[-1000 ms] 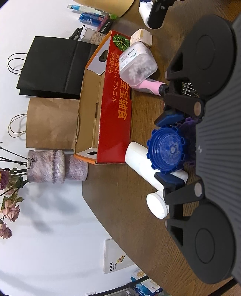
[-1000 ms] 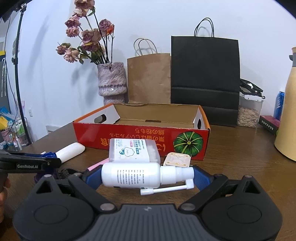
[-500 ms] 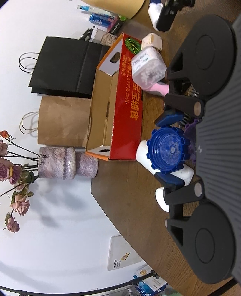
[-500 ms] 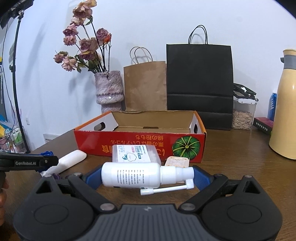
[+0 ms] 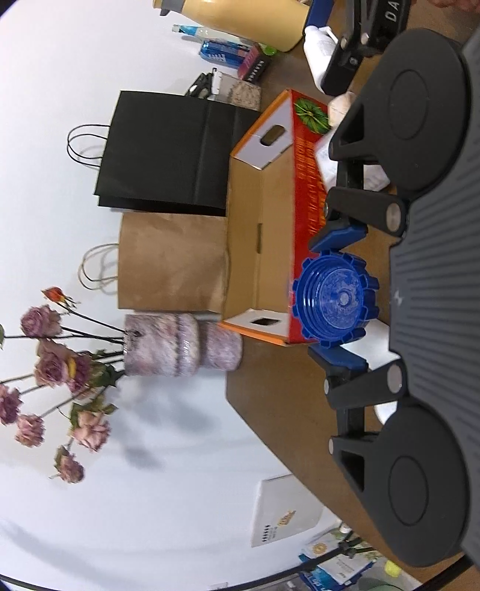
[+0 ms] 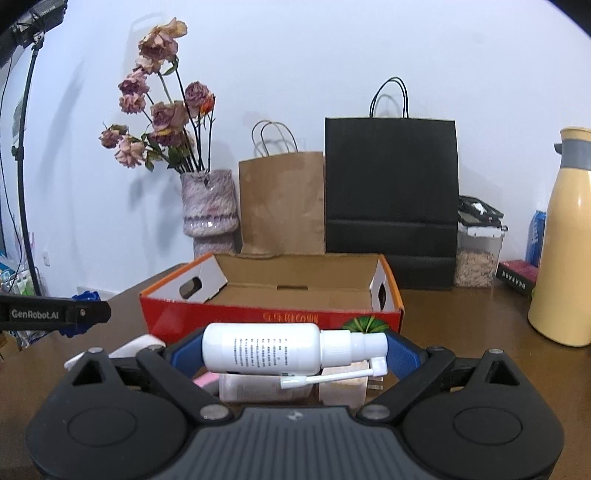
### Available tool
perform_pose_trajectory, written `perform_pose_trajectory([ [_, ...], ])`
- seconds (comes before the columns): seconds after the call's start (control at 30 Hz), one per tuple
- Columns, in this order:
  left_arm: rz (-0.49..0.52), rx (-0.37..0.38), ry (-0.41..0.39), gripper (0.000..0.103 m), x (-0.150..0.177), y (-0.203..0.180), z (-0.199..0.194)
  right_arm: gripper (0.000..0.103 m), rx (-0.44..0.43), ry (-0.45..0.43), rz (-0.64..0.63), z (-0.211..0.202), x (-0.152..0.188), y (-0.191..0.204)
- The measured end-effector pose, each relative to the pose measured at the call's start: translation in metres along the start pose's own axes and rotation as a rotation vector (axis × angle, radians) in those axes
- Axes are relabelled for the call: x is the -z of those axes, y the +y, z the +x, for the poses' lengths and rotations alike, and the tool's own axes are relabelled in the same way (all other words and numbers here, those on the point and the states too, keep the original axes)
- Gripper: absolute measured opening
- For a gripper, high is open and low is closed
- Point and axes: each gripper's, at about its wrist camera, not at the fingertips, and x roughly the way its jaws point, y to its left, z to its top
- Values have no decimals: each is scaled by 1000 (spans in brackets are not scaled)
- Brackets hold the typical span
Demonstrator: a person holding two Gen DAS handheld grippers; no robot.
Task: Organize rigid objects
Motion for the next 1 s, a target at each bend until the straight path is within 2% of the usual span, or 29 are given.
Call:
perform_pose_trajectory([
  [0.37, -23, 5, -43, 55, -27, -17, 25, 97, 28, -47, -14, 26, -25, 3],
  [1.0, -52, -23, -18, 55, -55, -18, 102, 97, 33, -34, -35, 105, -45, -3],
])
